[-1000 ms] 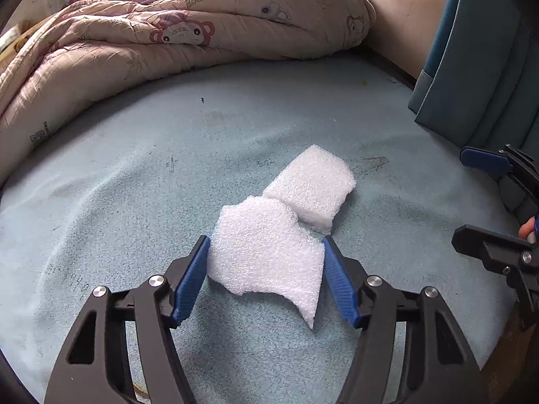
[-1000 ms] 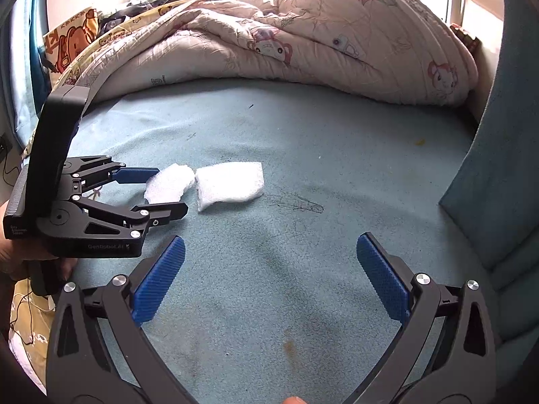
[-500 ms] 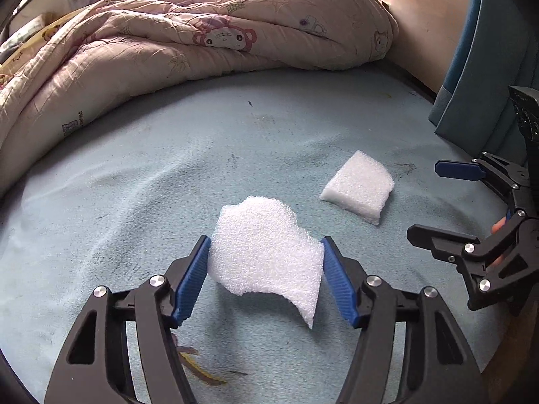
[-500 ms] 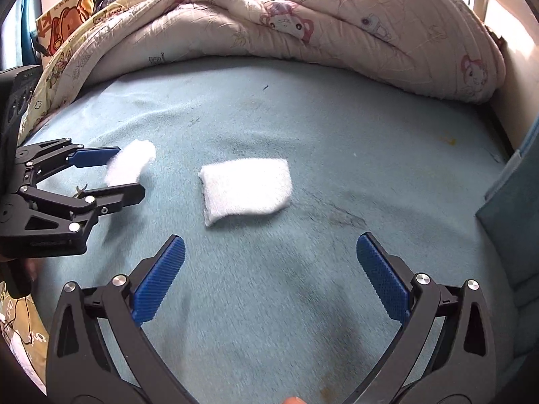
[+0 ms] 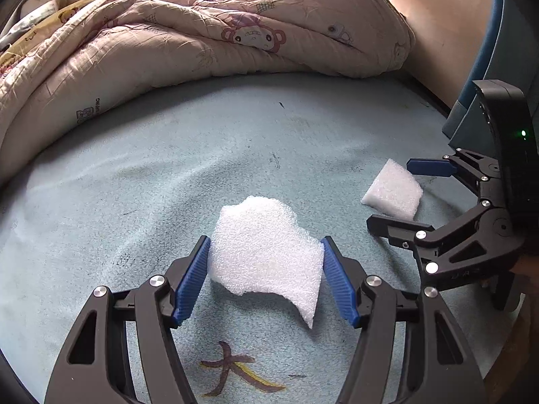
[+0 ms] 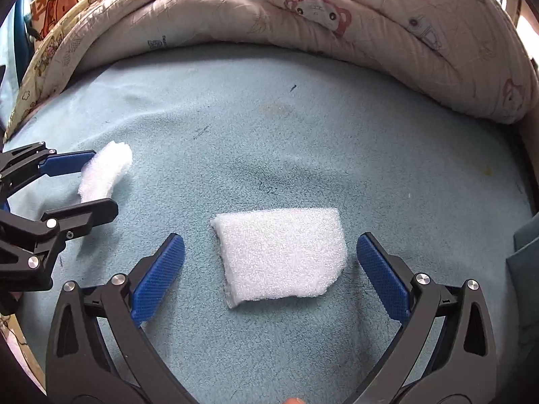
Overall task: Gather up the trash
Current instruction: 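Grasp the white foam sheet with the left tool while the right tool grasps the foam block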
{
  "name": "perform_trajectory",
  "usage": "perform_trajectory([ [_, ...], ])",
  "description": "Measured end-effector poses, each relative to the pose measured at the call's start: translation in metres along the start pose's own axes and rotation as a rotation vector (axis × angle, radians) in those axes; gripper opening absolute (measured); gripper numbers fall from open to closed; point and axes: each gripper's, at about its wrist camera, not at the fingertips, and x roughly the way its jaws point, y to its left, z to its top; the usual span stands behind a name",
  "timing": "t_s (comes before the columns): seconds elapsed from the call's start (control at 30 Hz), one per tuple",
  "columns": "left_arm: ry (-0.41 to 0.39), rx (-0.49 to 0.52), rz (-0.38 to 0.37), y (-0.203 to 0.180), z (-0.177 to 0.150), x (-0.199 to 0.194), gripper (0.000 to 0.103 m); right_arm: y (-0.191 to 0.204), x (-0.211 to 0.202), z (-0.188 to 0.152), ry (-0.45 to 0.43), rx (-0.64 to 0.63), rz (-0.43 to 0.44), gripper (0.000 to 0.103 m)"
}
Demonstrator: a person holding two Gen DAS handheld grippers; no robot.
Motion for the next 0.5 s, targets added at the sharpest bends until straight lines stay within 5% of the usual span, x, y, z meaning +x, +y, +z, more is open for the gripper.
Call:
perform_trajectory([
  [0.13, -0.004, -0.002, -0.002, 0.002, -0.002, -0.004, 0.064, 0.008, -0.009, -0.006, -0.012, -0.027, 0.037, 0.064],
  [0.5, -0.032, -0.014, -0.004, -0.002, -0.016, -0.041, 0.064, 0.034, -0.056, -0.027, -0.065, -0.071, 0.033, 0.058],
])
